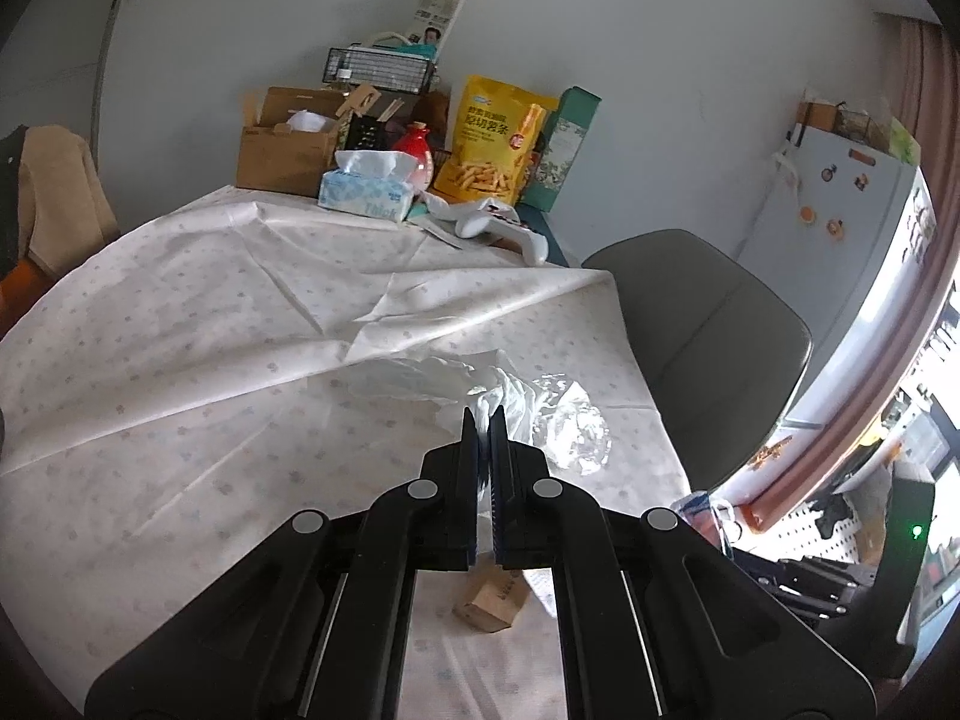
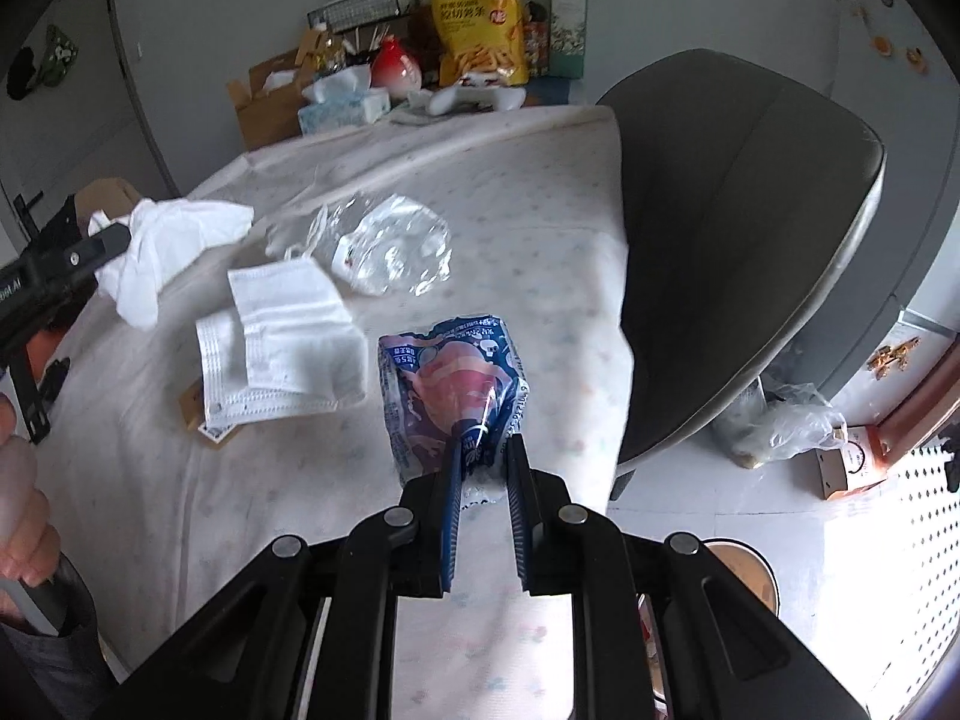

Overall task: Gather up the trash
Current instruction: 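Carry the plastic wrap and blue wrapper in both grippers to the bin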

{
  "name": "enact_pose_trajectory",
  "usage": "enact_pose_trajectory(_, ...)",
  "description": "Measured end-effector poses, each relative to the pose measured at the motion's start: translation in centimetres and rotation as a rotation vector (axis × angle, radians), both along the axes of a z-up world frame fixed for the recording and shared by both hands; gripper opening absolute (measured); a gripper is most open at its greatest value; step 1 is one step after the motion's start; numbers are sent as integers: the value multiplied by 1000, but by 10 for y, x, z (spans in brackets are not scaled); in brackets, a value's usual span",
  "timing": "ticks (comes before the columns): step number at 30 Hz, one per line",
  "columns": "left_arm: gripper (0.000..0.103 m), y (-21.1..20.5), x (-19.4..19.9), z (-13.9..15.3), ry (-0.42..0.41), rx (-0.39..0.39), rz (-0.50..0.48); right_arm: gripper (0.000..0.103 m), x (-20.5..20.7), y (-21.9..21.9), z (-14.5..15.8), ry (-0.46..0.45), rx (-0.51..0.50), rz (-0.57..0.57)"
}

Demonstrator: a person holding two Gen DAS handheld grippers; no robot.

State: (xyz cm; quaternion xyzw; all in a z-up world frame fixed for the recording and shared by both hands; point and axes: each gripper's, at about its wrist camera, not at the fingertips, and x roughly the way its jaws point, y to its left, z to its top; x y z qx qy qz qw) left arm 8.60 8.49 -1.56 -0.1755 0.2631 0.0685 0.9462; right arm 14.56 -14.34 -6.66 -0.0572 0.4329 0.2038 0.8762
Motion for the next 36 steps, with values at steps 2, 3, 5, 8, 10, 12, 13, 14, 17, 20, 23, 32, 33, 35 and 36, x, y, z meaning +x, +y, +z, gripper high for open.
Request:
enact_pose_trajectory(2,4,-6,1,4,-6,5,-12,15,0,-6,3,-7,12,-11)
enact_pose_trajectory(3,4,-9,2,6,-9,7,-19,15,0,-10,5,-11,22,-18)
enact_pose_trajectory(5,4,-18,3,11,-18,15,-34,15,0,-19,9,-21,38,-33)
enact_pose_trajectory(8,4,-34,6,17,-30,23,-67,15,-1,-33,15,-35,51,-62)
enact_pose_trajectory(10,4,-47,9,20,-33,26,-98,16,-3,-44,19,-45,57,-84)
enact_pose_trajectory(12,4,-61,14,20,-31,30,-130,16,-4,-54,21,-52,65,-103)
enact_pose_trajectory(13,4,-67,16,20,-29,33,-142,16,-4,-60,23,-57,69,-115)
enact_pose_trajectory(14,4,-76,19,20,-26,38,-161,16,-5,-69,24,-62,74,-133)
enact_pose_trajectory(17,4,-101,29,17,-16,51,-213,16,-5,-88,26,-71,85,-167)
enact_pose_trajectory(20,4,-125,39,13,0,56,-264,16,-5,-110,26,-76,93,-208)
enact_pose_trajectory(23,4,-149,49,8,14,68,-311,16,-7,-131,24,-78,97,-245)
enact_pose_trajectory(32,4,-217,77,-13,77,77,-456,16,-7,-192,3,-52,108,-366)
enact_pose_trajectory(33,4,-222,79,-16,84,75,-467,16,-6,-199,-1,-46,109,-382)
enact_pose_trajectory(35,4,-233,85,-22,103,75,-492,17,-6,-211,-7,-37,112,-409)
enact_pose_trajectory(36,4,-238,87,-24,111,75,-501,17,-6,-218,-10,-31,112,-423)
